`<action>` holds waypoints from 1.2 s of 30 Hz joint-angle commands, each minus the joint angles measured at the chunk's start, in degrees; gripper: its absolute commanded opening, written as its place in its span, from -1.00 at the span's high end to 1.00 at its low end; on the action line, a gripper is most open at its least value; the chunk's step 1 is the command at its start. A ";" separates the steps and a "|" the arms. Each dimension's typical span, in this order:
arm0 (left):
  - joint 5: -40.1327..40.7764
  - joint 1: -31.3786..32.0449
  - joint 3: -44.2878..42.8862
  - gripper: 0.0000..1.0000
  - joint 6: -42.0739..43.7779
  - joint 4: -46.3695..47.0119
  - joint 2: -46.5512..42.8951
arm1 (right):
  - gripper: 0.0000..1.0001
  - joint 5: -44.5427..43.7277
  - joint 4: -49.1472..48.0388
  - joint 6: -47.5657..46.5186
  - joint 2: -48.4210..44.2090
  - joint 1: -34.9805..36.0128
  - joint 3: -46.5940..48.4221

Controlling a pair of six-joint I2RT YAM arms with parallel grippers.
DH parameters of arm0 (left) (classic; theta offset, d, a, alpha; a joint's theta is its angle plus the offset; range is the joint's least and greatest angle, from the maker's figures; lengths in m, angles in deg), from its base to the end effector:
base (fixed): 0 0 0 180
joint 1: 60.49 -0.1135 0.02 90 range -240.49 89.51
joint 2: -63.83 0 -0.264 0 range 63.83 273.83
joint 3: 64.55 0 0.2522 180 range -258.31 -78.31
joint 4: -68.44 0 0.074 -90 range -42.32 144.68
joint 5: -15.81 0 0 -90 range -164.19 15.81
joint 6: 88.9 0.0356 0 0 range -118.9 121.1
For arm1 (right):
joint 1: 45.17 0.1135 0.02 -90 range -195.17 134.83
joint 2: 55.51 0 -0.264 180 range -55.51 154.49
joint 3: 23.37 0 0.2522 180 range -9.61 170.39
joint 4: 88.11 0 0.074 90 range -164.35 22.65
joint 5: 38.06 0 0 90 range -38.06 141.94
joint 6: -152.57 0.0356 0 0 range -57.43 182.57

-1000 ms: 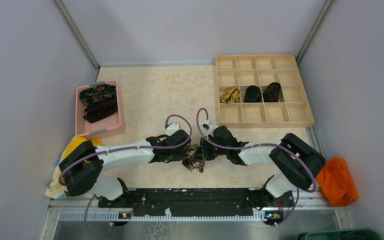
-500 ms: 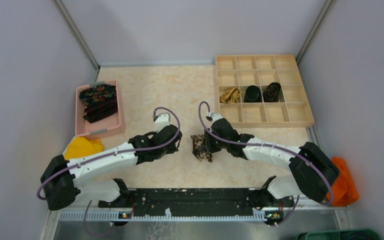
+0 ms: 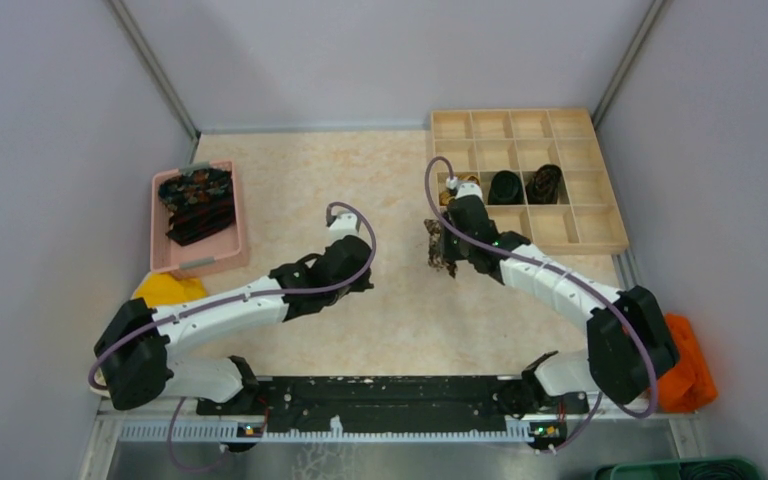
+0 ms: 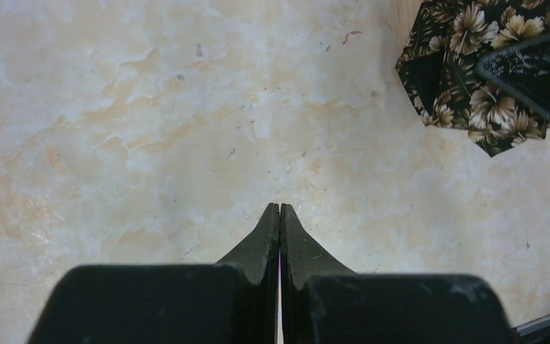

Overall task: Roll the ties
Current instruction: Pick up the tie at the center of the board, then place the tie in the storage box.

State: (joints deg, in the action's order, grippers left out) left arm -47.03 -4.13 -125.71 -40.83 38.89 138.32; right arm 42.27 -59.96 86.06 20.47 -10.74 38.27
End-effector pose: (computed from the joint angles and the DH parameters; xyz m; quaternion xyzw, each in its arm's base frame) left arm 0.1643 -0.2177 0.2378 0.0188 0.8957 -0.1531 0.4170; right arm 0.2350 0.1538 0.2335 -0.0531 0.9111 0.1269 0.3886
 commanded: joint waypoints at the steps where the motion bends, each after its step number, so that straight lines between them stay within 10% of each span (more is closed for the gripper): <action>1: -2.10 -1.09 -1.50 1.00 3.02 4.64 0.47 | 1.00 -0.92 0.22 -3.67 1.87 -5.57 4.30; 11: -4.78 -3.21 0.01 1.00 4.19 8.16 1.31 | 1.00 0.54 -1.55 -7.63 13.64 -13.74 11.13; 36: -5.91 -4.94 3.18 1.00 3.72 8.63 -0.76 | 1.00 -21.88 12.05 -14.82 29.08 -6.85 23.40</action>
State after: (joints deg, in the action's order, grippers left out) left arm -52.41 -8.59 -123.52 -37.59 46.80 139.18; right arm 26.36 -51.63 73.89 48.75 -20.16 58.40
